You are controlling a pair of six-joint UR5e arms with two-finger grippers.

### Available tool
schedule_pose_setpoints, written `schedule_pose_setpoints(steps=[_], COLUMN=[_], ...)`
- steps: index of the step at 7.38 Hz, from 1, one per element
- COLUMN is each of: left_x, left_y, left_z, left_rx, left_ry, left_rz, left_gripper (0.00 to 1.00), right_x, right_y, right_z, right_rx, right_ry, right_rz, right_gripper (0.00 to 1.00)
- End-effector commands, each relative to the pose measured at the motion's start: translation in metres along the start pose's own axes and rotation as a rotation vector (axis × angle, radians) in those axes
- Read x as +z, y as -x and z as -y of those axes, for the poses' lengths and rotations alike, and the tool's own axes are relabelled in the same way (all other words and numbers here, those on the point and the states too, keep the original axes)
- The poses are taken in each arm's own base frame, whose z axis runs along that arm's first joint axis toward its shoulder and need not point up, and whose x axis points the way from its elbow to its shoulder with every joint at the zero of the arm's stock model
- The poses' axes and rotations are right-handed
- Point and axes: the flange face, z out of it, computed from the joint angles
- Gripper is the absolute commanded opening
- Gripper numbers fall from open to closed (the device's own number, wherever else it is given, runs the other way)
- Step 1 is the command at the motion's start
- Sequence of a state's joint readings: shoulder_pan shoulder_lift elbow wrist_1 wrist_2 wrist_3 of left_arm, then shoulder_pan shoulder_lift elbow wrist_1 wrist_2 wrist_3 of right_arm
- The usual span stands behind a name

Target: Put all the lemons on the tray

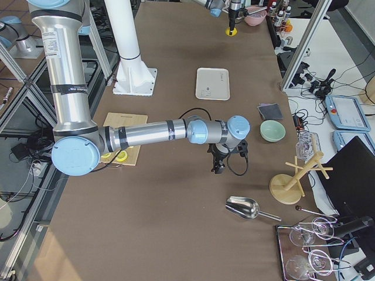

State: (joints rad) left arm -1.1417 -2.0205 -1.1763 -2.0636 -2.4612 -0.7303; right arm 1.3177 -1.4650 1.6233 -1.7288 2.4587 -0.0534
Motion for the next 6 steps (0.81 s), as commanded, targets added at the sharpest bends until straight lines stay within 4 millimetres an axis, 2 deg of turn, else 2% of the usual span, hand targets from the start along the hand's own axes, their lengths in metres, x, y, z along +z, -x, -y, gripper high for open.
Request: schedule_pose_setpoints(steps=[1,2,3,4,5,6], left_x=[0.017,0.034,0.048,0.062,0.101,0.117], left_y=[-0.106,-0.144,-0.195,-0.259,-0.326,-0.368], left_z=[-0.043,-0.064,-0.083,-0.098,-0.133,-0.153], left_rx=[-0.111,-0.140,-0.195,-0.254,-0.277,-0.300], left_ry=[0.056,0.063,0.089,0.063,0.009,-0.056], left_rz=[-0.088,-0.139,-0.201,-0.228,-0.229,-0.254], left_gripper=[0.00,0.00,0.00,0.00,0.00,0.00], right_x=[-0.001,-0.004,-0.005,-0.001,-0.001,0.000], right_y=[0.003,0.010,0.023,0.031,0.034,0.035], right_z=[0.000,0.008,0.017,0.022,0.024,0.025], right_rx=[0.008,-0.002,0.032,0.033,0.029,0.027], right_ry=[-0.002,-0.008,-0.010,-0.003,-0.003,-0.001], right_rz=[0.000,0.000,0.000,0.001,0.001,0.001], right_gripper=[1.00,1.00,1.00,1.00,1.00,1.00])
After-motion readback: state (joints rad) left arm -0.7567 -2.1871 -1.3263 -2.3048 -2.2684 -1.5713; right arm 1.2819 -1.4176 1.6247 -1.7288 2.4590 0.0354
